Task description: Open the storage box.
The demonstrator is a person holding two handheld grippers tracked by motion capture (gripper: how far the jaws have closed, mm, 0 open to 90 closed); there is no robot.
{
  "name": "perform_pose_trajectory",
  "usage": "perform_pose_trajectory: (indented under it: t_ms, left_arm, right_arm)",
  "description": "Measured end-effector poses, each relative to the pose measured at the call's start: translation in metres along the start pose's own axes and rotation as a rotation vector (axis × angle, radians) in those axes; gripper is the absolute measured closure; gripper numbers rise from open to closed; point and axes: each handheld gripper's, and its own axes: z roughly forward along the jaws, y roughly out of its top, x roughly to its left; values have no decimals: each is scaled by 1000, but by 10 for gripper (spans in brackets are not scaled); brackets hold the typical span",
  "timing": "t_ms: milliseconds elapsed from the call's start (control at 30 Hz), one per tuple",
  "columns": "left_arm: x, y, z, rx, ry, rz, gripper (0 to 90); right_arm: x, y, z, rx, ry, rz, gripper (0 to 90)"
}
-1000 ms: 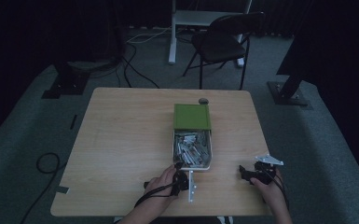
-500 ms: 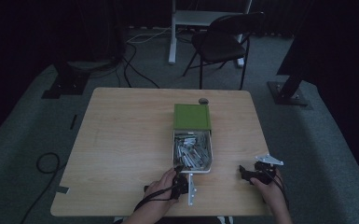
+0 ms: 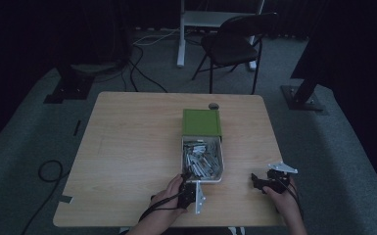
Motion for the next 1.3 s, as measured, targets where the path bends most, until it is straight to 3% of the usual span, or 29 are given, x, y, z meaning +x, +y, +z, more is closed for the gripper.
perform_pose_trajectory:
  t_ms: [100,133,167,200,267,500,733,800,967,1167,1300]
  left_arm:
    - [4,-1,-7,-34,-50,-34,491]
    - [6,-1,-8,-50,-67,-64,491]
    - [6,-1,-8,-50,-67,-64,491]
    - [9,-3,-12,-67,-89,-103,491]
    - [12,-5,-15,-92,-100,-148,491]
    - [26,-11,-29,-132,-143,-241,491]
    - [38,-22,-43,-172,-145,-328,483]
    - [38,-22,-43,-172,-145,-328,482]
    - [49,-43,-48,-162,-131,-402,482]
    - [56,-59,-49,-156,-112,-462,479]
    - [64,-77,-49,-161,-105,-545,470]
  right_arm:
    - [0,0,0,0,0,0,114]
    - [0,0,0,0,0,0,114]
    - [0,0,0,0,0,0,114]
    - [0,0,0,0,0,0,114]
    - [0,0,0,0,0,0,114]
    - [0,0,0,0,0,-1,114]
    - [0,0,0,0,0,0,114]
    - [0,0,0,0,0,0,114]
    - [0,0,0,-1,0,0,114]
    - [0,0,0,-1,0,-1,114]
    - [0,0,0,-1,0,0,114]
